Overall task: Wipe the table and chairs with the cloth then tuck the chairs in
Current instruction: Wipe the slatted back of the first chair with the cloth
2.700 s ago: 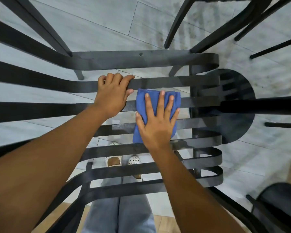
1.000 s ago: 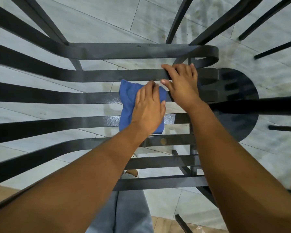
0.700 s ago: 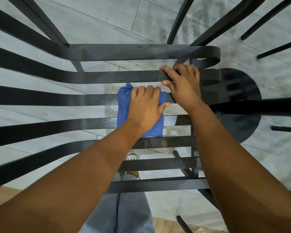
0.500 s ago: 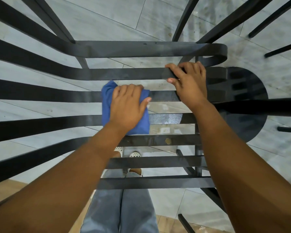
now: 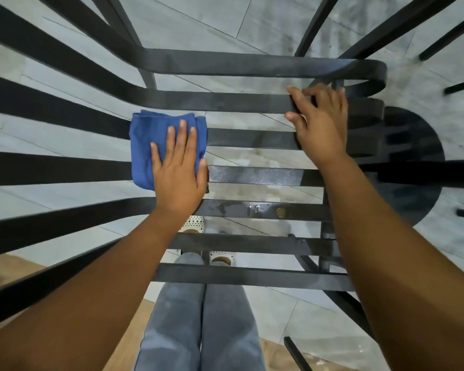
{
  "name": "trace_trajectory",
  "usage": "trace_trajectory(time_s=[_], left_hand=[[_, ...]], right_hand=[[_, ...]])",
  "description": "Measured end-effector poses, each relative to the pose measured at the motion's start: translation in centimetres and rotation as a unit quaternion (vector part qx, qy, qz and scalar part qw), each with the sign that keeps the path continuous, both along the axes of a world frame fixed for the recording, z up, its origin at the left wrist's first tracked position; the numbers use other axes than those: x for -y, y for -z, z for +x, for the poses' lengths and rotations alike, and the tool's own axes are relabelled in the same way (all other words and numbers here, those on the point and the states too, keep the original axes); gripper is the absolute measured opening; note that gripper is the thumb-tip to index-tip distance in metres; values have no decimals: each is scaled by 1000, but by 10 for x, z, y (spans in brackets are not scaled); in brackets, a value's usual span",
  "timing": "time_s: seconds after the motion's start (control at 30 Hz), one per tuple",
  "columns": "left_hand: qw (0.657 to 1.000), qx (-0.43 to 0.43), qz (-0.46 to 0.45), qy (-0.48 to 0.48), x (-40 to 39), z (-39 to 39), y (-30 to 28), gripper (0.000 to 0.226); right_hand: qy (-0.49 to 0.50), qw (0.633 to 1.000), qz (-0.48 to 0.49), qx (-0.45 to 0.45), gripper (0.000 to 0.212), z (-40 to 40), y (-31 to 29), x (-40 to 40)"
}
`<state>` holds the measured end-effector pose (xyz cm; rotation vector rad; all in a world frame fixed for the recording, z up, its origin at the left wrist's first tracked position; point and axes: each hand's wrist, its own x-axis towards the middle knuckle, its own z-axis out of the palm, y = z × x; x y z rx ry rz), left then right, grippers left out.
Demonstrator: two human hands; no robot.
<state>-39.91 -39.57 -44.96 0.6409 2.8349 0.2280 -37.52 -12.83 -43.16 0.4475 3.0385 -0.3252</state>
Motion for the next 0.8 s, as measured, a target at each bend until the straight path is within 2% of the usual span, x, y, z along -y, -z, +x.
trace_trajectory(time_s=[0.1,0.2,0.27,0.33,0.47,0.67,0.8], left_hand=[[1000,14,24,8,0,-4,1,54],[990,46,134,4,7,2,-7,53],[983,71,169,-4,6,14,-17,49],[985,57,157,48,-7,39,-25,44],[981,31,104,164,-54,76,-31,48],[990,38,-1,135,-68,51,-9,65],[996,46,-21,77,-49,54,-18,65]], right_hand=[[10,1000,14,9,45,0,2,5],[16,1000,12,18,46,-1,2,6],[15,1000,11,19,47,-1,3,6],[17,1000,2,12,47,-2,4,6],[21,1000,-2,7,47,-2,4,4],[21,1000,14,2,46,-1,9,5],[23,1000,18,4,45,-1,6,5]])
